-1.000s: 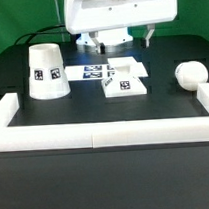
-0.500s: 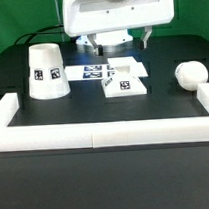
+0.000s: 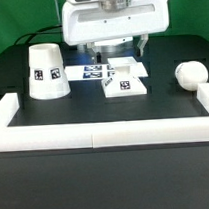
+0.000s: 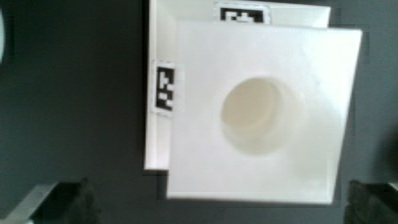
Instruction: Assemble lamp
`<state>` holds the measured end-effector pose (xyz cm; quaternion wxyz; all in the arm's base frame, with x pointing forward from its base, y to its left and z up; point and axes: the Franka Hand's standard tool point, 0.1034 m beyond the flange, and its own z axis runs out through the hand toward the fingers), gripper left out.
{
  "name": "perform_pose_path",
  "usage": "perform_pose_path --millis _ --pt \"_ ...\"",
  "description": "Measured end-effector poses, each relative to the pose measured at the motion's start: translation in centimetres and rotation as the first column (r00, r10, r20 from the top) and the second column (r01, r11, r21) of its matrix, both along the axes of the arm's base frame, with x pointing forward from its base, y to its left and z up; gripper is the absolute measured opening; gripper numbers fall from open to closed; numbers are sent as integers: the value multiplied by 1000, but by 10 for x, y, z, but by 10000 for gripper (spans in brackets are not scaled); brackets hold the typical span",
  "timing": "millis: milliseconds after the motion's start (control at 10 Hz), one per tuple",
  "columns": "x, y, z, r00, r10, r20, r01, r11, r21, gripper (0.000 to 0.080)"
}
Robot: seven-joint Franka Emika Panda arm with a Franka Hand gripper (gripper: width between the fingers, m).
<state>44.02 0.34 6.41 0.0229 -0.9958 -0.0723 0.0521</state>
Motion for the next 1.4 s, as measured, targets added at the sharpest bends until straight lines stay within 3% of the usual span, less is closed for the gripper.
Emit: perform_pose_path --millis 700,1000,1100,1200,1400 --pt "-9 12 -14 1000 7 -18 -7 1000 -2 699" --pt "-9 16 -14 1000 20 -18 -20 1000 -1 699" --pt "-8 15 -12 1000 23 -15 -23 1000 -1 572" --pt "-7 15 -12 1000 23 -14 -23 1000 -1 534" --pt "-7 15 -12 1000 23 -14 -23 1000 -1 534"
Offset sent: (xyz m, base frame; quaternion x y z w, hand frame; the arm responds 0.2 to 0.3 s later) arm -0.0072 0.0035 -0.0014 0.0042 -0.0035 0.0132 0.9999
